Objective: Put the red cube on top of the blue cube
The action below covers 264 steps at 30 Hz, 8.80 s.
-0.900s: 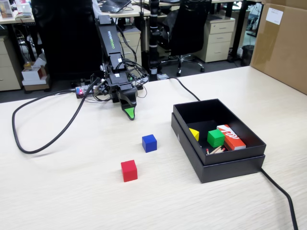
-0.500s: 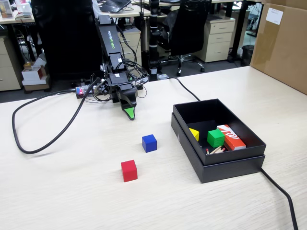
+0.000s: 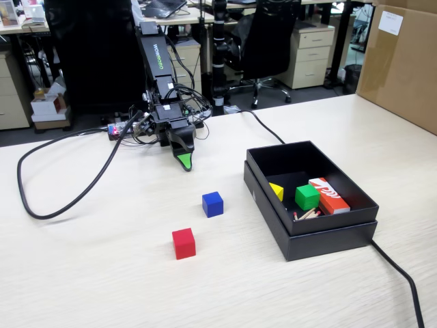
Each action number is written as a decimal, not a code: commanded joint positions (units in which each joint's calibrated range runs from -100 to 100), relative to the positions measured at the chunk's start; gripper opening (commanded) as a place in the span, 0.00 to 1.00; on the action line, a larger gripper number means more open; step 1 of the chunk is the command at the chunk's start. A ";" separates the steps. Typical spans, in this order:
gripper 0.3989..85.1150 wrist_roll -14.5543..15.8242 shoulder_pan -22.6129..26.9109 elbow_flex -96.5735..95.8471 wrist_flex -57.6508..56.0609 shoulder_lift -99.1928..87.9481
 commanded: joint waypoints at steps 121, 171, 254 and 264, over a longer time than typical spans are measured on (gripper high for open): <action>0.53 -4.84 -7.62 130.44 -58.43 116.87; 0.32 -7.67 -7.52 132.44 -57.91 120.20; 0.01 1.37 -0.24 91.28 -49.36 73.27; 0.04 1.17 -0.20 90.91 -49.36 73.27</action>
